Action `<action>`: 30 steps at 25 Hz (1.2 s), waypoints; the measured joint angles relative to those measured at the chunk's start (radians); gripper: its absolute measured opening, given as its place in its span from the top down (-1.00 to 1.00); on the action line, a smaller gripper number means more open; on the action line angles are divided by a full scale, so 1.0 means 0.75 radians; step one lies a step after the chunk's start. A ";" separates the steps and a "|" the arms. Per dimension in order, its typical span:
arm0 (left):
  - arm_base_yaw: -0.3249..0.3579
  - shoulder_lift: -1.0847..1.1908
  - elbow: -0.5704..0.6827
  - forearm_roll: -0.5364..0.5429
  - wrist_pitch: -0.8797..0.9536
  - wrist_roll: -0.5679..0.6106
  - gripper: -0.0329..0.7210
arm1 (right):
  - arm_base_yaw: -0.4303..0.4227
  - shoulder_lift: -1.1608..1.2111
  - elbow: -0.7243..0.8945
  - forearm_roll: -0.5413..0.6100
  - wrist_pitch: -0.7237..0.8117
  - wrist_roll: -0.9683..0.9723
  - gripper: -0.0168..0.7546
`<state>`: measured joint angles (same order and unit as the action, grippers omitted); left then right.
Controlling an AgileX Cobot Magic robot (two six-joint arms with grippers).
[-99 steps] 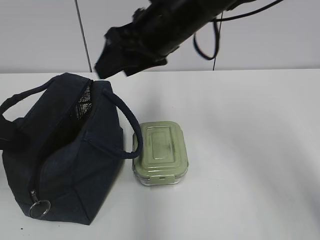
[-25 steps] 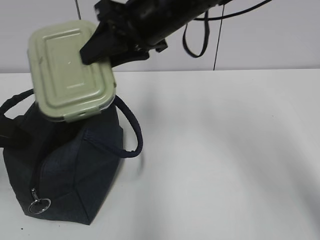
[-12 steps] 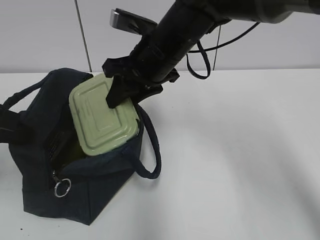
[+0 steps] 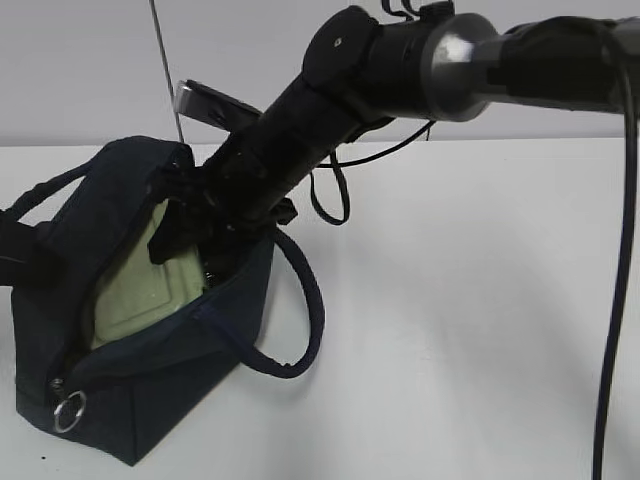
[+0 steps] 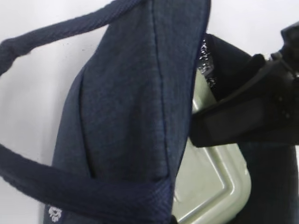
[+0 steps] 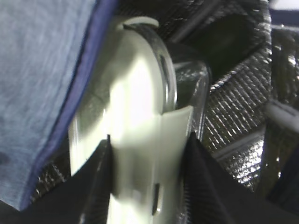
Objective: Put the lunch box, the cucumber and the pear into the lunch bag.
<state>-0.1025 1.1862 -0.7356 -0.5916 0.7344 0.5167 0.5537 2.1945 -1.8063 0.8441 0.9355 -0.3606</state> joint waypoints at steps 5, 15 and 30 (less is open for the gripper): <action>0.000 0.000 0.000 0.000 0.000 0.000 0.96 | 0.005 0.040 -0.013 0.045 0.002 -0.019 0.13; 0.000 0.000 0.000 0.000 0.015 0.000 0.96 | 0.014 0.058 -0.296 -0.265 0.244 -0.029 -0.12; 0.000 0.000 0.000 0.013 0.019 0.001 0.96 | 0.014 0.009 -0.569 -0.681 0.404 0.361 -0.10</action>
<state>-0.1025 1.1862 -0.7356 -0.5821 0.7489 0.5175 0.5643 2.2009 -2.2332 0.3330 1.2385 -0.0899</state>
